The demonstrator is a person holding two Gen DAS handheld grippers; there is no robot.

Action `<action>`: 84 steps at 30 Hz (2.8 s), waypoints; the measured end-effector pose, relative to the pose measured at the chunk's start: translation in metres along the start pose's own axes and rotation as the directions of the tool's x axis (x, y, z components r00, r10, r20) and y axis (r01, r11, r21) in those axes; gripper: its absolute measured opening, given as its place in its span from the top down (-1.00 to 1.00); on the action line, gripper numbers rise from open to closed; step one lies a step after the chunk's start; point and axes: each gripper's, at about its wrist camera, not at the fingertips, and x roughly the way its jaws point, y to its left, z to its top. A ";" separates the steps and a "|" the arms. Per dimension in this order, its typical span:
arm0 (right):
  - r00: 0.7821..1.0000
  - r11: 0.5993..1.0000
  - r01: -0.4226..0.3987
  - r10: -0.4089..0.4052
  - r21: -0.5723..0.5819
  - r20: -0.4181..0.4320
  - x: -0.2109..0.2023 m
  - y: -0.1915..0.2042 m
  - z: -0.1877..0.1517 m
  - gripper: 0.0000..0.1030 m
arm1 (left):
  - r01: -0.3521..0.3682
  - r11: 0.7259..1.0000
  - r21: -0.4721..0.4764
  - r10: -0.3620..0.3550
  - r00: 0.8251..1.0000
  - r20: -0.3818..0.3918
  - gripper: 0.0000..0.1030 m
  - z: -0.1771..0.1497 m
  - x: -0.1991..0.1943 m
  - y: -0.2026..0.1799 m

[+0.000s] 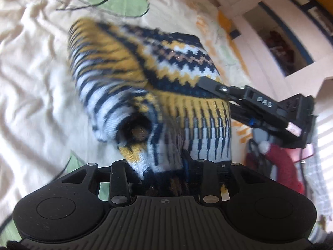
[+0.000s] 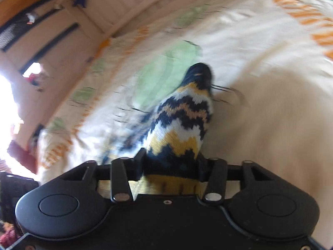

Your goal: Fold small clothes

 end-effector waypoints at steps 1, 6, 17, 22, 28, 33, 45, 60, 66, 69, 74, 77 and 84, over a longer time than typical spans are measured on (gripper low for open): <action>1.000 1.000 0.028 -0.028 -0.003 0.003 -0.002 -0.004 -0.003 -0.56 | -0.013 1.000 0.003 0.013 1.000 0.012 0.31 -0.003 0.000 0.001; 0.998 0.999 0.048 -0.049 0.012 0.048 -0.020 -0.009 -0.013 -0.66 | -0.078 0.997 -0.020 0.079 0.995 0.065 0.23 -0.015 -0.021 0.004; 0.985 0.986 0.102 -0.082 -0.128 0.152 -0.051 0.026 -0.025 -0.83 | -0.374 0.908 0.187 0.267 0.863 0.429 -0.05 -0.026 -0.088 -0.064; 0.967 0.944 0.249 -0.229 -0.218 0.114 -0.038 0.026 -0.040 -0.87 | -0.461 0.863 0.207 0.326 0.821 0.469 -0.08 -0.014 -0.052 -0.070; 0.959 0.936 0.282 -0.270 -0.210 0.085 -0.038 0.015 -0.048 -0.98 | -0.484 0.870 0.092 0.417 0.822 0.388 -0.13 -0.026 -0.032 -0.025; 0.949 0.942 0.259 -0.208 -0.212 0.237 -0.056 0.034 -0.029 -0.99 | -0.456 0.888 0.056 0.402 0.830 0.386 -0.19 -0.028 -0.036 -0.015; 0.963 0.955 0.260 -0.247 -0.139 0.104 0.030 0.004 0.006 -0.99 | -0.399 0.917 -0.015 0.375 0.849 0.373 -0.35 -0.028 -0.044 -0.005; 0.958 0.972 0.182 -0.141 -0.150 0.249 -0.046 0.037 -0.021 -0.99 | -0.398 0.917 -0.028 0.363 0.802 0.475 -0.33 -0.024 -0.075 -0.022; 0.961 0.961 0.179 -0.125 -0.211 0.247 -0.062 0.059 -0.039 -0.99 | -0.464 0.885 -0.048 0.440 0.795 0.419 -0.42 -0.027 -0.058 -0.004; 0.963 0.959 0.179 -0.125 -0.220 0.237 -0.065 0.065 -0.046 -0.99 | -0.469 0.882 -0.057 0.451 0.801 0.394 -0.58 -0.029 -0.056 0.003; 0.961 0.961 0.185 -0.133 -0.208 0.241 -0.077 0.073 -0.054 -0.99 | -0.495 0.869 -0.017 0.457 0.789 0.411 -0.57 -0.030 -0.070 -0.015; 0.954 0.952 0.225 -0.170 -0.210 0.248 -0.084 0.079 -0.059 -0.99 | -0.500 0.866 0.010 0.446 0.781 0.436 -0.58 -0.033 -0.082 -0.033; 0.942 0.944 0.259 -0.200 -0.205 0.268 -0.102 0.088 -0.069 -0.99 | -0.537 0.841 0.065 0.450 0.761 0.468 -0.99 -0.042 -0.098 -0.073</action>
